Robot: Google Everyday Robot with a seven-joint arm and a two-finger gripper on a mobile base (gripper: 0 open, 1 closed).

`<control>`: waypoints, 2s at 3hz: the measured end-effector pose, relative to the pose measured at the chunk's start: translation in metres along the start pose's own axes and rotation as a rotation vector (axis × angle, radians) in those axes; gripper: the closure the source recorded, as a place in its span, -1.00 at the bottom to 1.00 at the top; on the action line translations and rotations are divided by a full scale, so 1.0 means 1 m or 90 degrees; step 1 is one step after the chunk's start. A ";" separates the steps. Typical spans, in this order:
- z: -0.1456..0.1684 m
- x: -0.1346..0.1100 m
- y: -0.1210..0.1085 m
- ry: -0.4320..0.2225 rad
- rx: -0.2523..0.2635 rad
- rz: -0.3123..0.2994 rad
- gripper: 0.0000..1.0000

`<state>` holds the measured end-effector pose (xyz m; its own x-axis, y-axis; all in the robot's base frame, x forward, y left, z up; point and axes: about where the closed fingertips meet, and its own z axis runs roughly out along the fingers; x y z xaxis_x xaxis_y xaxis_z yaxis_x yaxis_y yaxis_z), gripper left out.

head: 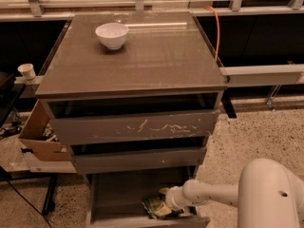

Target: Pick green jalapeno chip bag from bottom drawer and place on counter

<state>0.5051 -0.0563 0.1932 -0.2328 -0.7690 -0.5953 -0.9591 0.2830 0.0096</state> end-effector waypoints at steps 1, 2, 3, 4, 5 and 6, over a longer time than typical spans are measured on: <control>0.018 0.013 -0.006 -0.008 0.002 -0.009 -0.16; 0.031 0.025 -0.011 -0.009 -0.002 -0.013 -0.08; 0.046 0.042 -0.015 0.001 -0.011 -0.011 0.14; 0.046 0.042 -0.015 0.001 -0.011 -0.011 0.60; 0.046 0.041 -0.014 0.000 -0.011 -0.012 1.00; 0.046 0.041 -0.014 0.000 -0.011 -0.012 1.00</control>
Offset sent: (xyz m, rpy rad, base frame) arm 0.0178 -0.0112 -0.0571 0.0129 -0.0186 0.0230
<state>0.5164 -0.0659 0.1317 -0.2153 -0.7742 -0.5952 -0.9659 0.2586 0.0130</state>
